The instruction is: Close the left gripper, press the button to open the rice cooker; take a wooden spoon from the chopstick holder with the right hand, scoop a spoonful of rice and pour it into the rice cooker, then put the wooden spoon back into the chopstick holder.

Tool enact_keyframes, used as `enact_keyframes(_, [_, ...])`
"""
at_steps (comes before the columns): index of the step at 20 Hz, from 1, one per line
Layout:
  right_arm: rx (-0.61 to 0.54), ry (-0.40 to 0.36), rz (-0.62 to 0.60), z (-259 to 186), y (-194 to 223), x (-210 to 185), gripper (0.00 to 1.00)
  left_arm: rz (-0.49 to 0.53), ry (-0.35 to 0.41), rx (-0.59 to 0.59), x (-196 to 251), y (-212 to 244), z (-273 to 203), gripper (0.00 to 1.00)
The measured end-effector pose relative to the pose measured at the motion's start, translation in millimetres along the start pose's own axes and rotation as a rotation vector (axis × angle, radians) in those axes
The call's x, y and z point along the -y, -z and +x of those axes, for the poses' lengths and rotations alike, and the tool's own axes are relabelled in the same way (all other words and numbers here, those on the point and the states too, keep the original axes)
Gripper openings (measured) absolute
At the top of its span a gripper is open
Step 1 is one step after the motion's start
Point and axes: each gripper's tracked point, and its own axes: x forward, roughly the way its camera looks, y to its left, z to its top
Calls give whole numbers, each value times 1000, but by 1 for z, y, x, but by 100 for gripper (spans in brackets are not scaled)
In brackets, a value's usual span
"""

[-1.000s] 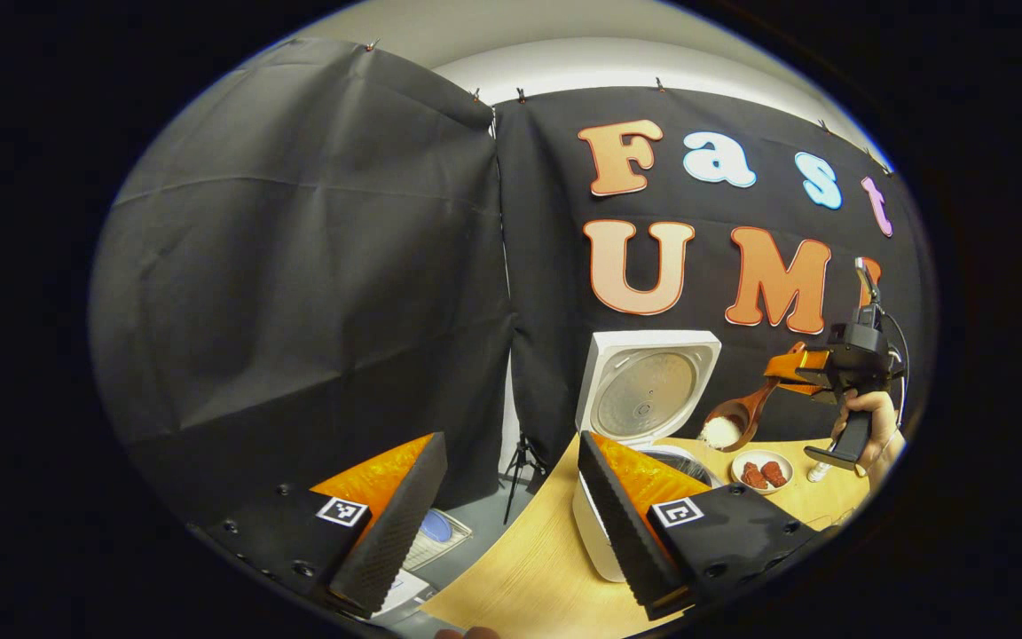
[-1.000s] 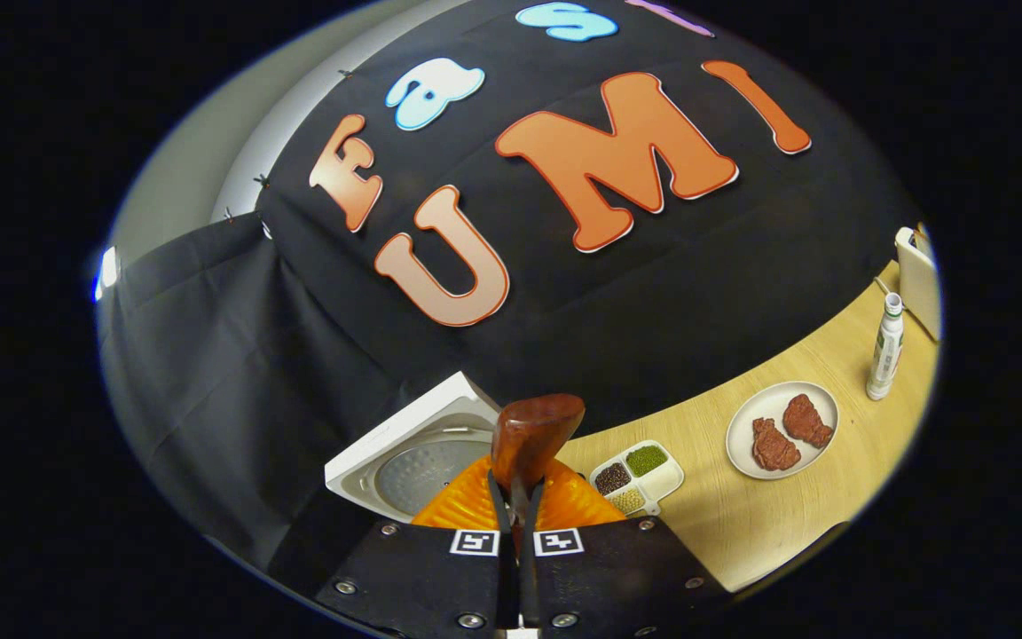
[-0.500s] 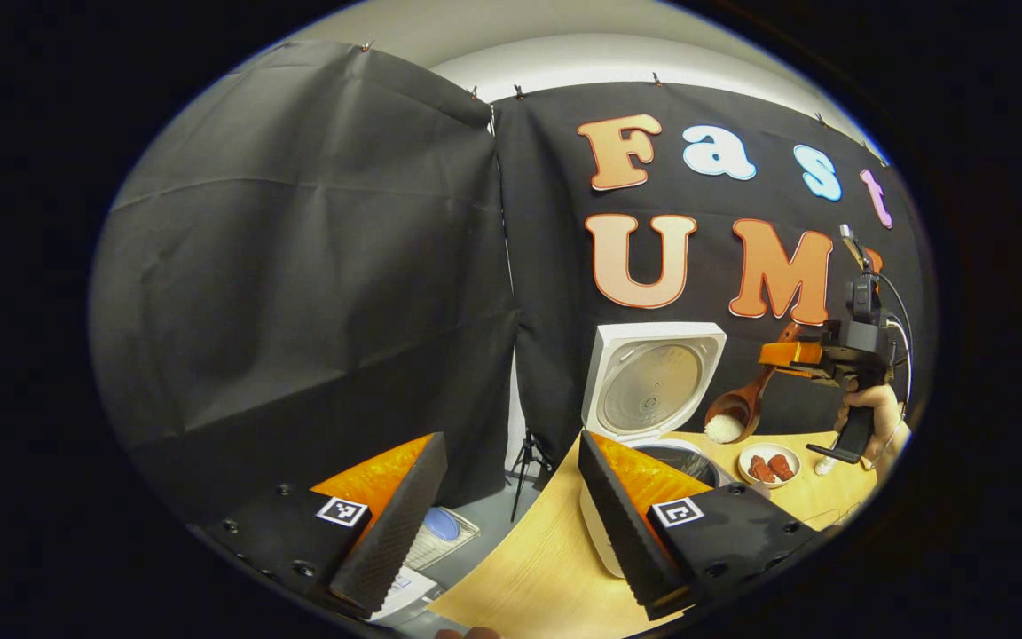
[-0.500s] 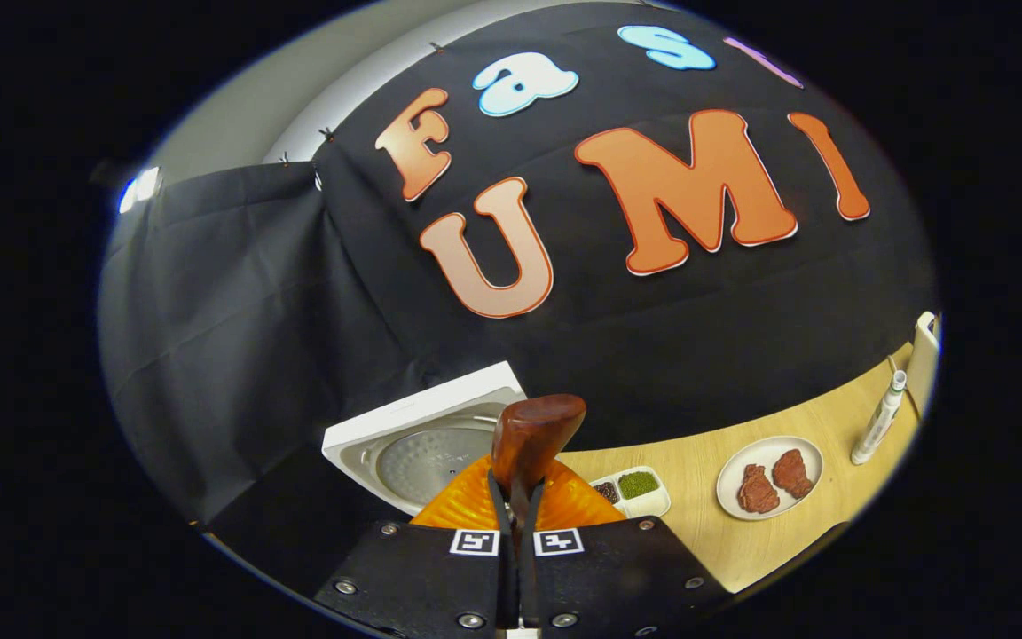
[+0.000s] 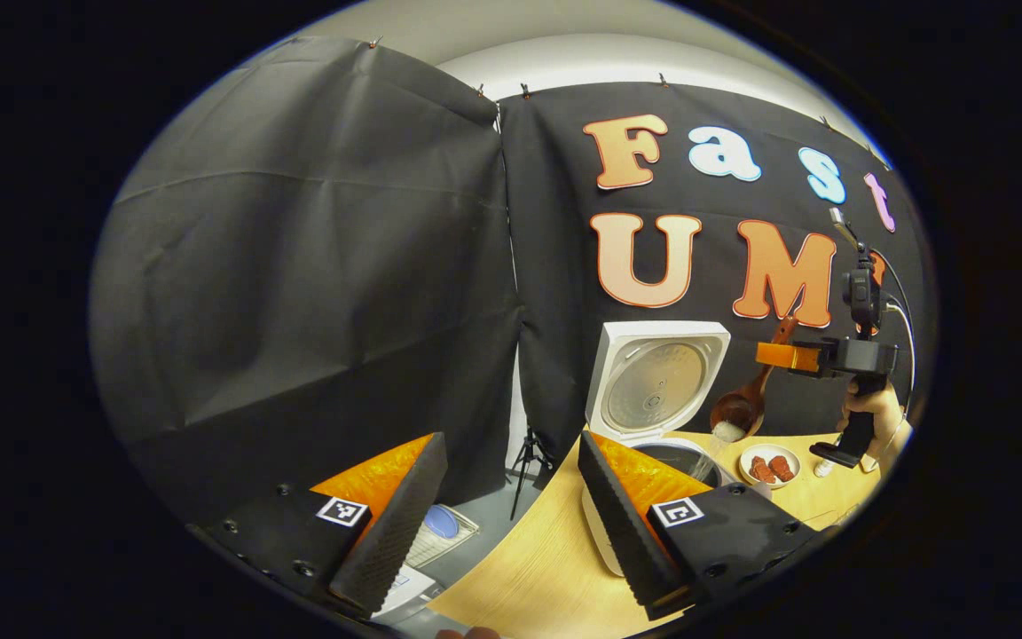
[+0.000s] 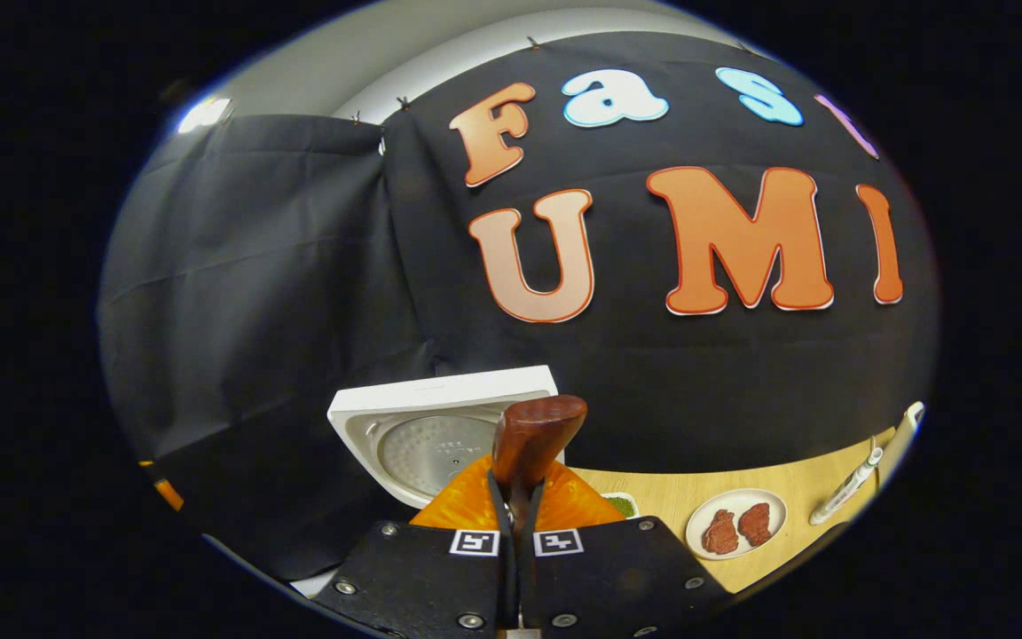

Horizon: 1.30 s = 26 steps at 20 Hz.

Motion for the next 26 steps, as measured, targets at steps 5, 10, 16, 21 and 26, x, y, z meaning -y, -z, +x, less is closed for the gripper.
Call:
enact_keyframes(5, [15,-42,-171,0,4,-21,0,12,-20,-6,-8,4,-3,100])
enact_keyframes(10, [18,-74,-291,-1,12,-32,0,2,-37,-19,-17,7,-2,100])
enact_keyframes(16, [12,-92,-217,-10,13,-28,0,-7,-29,-28,-10,8,-4,100])
enact_keyframes(21, [-26,-71,112,-28,7,12,0,2,4,5,4,-10,-9,100])
enact_keyframes(26, [4,-4,358,-80,-8,76,0,-6,65,18,34,-16,-10,100])
